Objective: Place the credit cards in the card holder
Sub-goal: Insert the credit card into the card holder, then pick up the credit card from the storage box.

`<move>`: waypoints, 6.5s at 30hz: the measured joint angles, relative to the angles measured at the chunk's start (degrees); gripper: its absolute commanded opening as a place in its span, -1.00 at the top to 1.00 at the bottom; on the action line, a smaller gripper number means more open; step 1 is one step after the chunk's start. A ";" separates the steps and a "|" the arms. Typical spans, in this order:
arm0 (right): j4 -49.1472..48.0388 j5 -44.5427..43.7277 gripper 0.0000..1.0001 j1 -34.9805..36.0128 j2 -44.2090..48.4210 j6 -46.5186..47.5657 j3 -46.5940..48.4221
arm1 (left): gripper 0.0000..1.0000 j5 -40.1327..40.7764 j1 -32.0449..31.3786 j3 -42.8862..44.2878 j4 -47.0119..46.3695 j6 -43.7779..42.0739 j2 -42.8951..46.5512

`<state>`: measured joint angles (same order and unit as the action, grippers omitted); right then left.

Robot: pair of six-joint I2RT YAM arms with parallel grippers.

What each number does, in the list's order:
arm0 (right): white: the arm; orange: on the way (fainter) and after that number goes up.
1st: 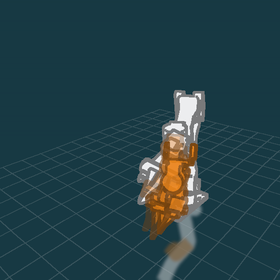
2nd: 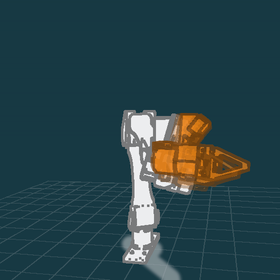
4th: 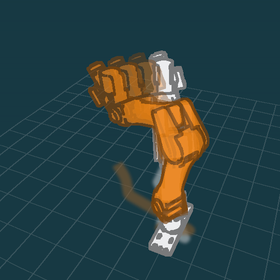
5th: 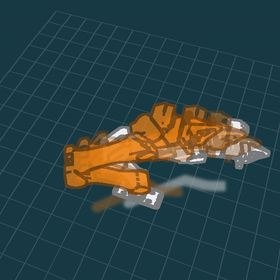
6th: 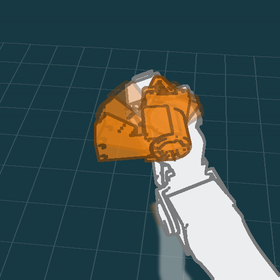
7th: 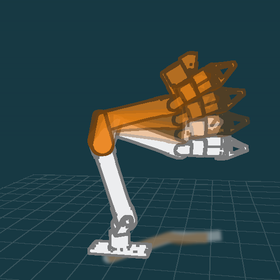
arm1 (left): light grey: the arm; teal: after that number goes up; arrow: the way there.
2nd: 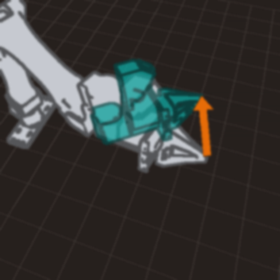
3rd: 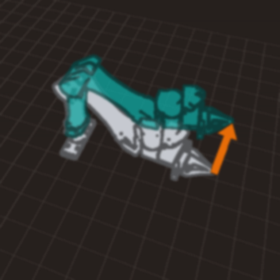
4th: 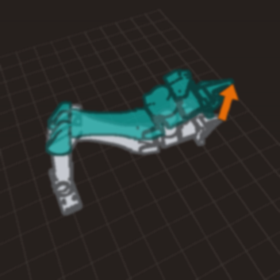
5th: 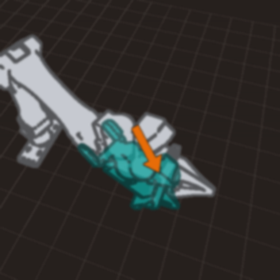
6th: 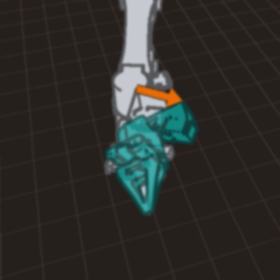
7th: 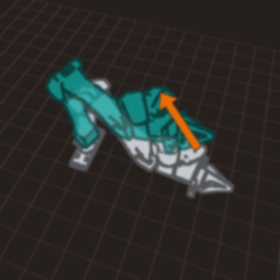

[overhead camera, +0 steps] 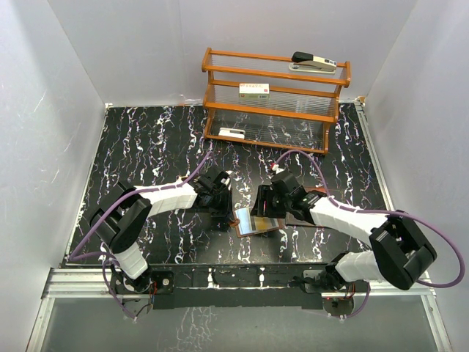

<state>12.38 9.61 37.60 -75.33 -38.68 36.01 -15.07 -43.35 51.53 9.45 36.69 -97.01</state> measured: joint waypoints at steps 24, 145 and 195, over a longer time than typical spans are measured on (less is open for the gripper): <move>-5.35 2.75 0.26 0.76 -4.35 1.46 -0.68 | 1.00 -0.61 0.00 0.00 -0.55 0.20 -0.31; -1.79 3.02 0.11 11.89 -50.18 -14.16 57.53 | 0.77 -13.40 47.76 -0.96 8.52 -13.14 4.50; 5.09 -3.56 1.00 12.68 -43.04 -11.78 57.53 | 0.68 -11.69 47.74 -0.61 10.19 -12.46 6.14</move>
<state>17.47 6.04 50.28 -118.37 -50.46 93.54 -26.76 4.38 50.92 19.64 24.23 -90.87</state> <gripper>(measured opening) 0.113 0.153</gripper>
